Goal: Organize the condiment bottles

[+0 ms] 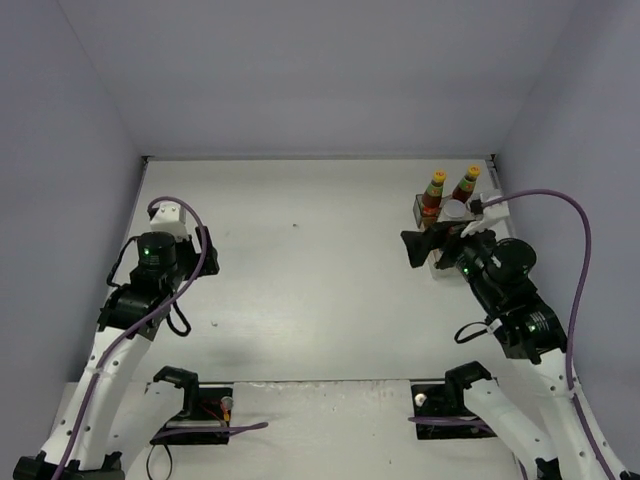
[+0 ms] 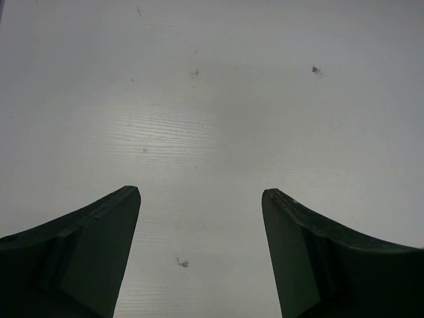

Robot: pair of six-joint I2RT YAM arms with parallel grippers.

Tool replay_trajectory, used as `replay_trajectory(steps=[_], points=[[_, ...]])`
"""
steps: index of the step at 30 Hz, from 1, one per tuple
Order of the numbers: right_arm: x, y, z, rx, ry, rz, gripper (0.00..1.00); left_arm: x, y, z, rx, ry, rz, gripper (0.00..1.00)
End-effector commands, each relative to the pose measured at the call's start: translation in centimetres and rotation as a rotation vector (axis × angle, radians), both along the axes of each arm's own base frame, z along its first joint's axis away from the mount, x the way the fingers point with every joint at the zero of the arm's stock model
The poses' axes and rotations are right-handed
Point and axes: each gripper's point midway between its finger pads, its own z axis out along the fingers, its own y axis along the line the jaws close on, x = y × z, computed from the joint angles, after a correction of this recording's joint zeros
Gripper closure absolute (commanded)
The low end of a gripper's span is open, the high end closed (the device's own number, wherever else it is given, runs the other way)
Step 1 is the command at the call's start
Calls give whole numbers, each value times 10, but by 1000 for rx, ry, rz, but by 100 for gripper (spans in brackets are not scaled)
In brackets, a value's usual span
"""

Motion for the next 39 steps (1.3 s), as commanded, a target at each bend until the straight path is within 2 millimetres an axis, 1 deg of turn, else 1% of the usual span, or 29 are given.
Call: replay_trajectory(steps=[1,2,3,5,6,9,10,13,15,16,19,23,26,32,39], points=[[-19,37,-14,-43,15,213,0,-2,-4,11,-33,-45,-15,26],[-24,42,-17,-44,22,240,0,-6,-5,11,-41,-48,-20,26],[-31,50,-21,-39,35,284,0,-9,-7,6,-47,-36,-31,26],[-37,58,-30,-29,58,325,0,-16,-6,2,-49,-31,-33,26],[-42,66,-33,-20,70,361,0,-19,-5,-3,-45,-19,-30,26],[-46,76,-47,-13,117,390,0,-27,0,-10,-34,-8,-15,26],[-48,81,-49,-13,126,409,0,-29,3,-14,-28,-2,-5,26],[-48,86,-54,-22,142,416,0,-32,7,-25,-16,17,12,26],[-46,84,-53,-27,139,399,0,-33,8,-29,-12,29,18,26],[-44,84,-55,-33,145,391,0,-33,8,-35,-11,41,21,26],[-42,84,-60,-39,168,386,0,-33,9,-41,-3,61,24,26],[-42,83,-63,-39,177,377,0,-34,10,-44,5,70,30,26],[-40,78,-62,-40,177,344,0,-34,11,-46,8,76,34,26],[-36,77,-64,-41,189,321,0,-34,9,-48,4,85,24,26],[-33,76,-72,-54,212,310,0,-35,9,-48,2,85,23,26]])
